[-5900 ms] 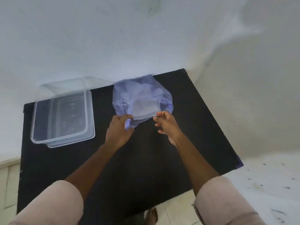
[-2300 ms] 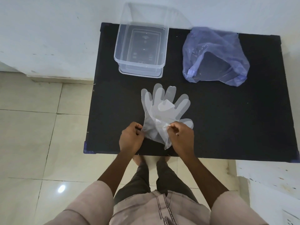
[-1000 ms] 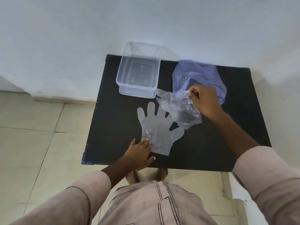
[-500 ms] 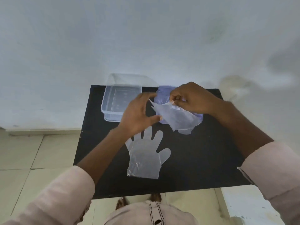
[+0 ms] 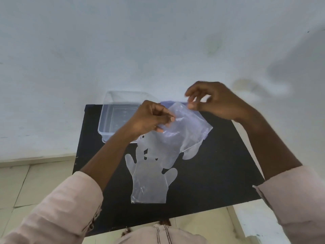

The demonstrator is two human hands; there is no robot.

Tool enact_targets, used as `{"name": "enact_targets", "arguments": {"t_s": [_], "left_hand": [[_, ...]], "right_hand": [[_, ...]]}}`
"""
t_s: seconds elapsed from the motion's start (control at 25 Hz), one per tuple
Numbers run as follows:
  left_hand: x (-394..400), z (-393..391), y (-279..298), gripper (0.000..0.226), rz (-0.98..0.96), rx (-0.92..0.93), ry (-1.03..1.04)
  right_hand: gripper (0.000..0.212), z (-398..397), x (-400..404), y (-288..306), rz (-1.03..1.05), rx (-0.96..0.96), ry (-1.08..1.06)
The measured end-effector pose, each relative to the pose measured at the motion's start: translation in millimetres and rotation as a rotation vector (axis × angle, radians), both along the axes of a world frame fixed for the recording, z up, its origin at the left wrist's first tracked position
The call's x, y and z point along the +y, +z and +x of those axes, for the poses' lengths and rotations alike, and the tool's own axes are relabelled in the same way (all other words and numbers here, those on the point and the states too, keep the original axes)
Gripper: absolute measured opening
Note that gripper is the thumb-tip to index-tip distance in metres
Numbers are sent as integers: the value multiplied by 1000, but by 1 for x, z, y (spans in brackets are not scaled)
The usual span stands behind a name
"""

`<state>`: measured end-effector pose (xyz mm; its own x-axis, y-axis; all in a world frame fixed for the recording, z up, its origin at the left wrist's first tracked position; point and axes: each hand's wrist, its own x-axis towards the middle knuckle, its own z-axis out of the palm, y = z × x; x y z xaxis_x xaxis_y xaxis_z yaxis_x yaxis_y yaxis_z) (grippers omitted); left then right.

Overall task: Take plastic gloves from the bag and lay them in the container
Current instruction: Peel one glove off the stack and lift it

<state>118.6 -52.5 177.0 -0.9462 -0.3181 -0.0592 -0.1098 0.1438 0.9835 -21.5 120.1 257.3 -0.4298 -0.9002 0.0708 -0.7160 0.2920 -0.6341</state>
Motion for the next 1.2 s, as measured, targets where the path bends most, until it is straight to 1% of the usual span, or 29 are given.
{"name": "enact_targets", "arguments": {"t_s": [0.08, 0.12, 0.16, 0.2, 0.24, 0.28, 0.36, 0.44, 0.52, 0.64, 0.8, 0.88, 1.08, 1.2], "left_hand": [[-7, 3, -2, 19, 59, -10, 26], [-11, 5, -3, 19, 82, -16, 35], [-13, 7, -5, 18, 100, -21, 39], [-15, 9, -6, 19, 116, -24, 43], [-17, 10, -7, 20, 134, -28, 51], [-19, 11, -9, 21, 151, -33, 59], [-21, 12, -10, 20, 173, -44, 72], [-24, 15, -12, 18, 176, -58, 70], [-28, 21, -15, 13, 173, -74, 77], [-38, 32, -23, 9, 183, -102, 115], [-44, 39, -27, 20, 186, -122, 95], [-43, 35, -26, 22, 191, -121, 110], [-36, 24, -34, 10, 197, -109, 153], [-27, 19, -40, 12, 224, -110, 171]], "right_hand": [[51, -6, 31, -19, -127, -205, -197], [62, -5, 44, -32, -109, -282, -256], [70, -2, 53, -46, -46, -351, -287], [72, 2, 56, -58, 25, -424, -297], [70, 6, 55, -69, 64, -499, -306], [62, 10, 50, -79, 51, -563, -328], [38, 16, 35, -90, -68, -649, -422], [21, 21, 20, -94, -190, -678, -530], [13, 22, 10, -96, -256, -676, -585], [10, 23, 4, -93, -294, -661, -595], [11, 32, -3, -92, -285, -624, -531], [11, 35, -5, -92, -274, -616, -513], [11, 36, -3, -93, -271, -610, -508], [10, 32, -2, -97, -269, -601, -509]]}}
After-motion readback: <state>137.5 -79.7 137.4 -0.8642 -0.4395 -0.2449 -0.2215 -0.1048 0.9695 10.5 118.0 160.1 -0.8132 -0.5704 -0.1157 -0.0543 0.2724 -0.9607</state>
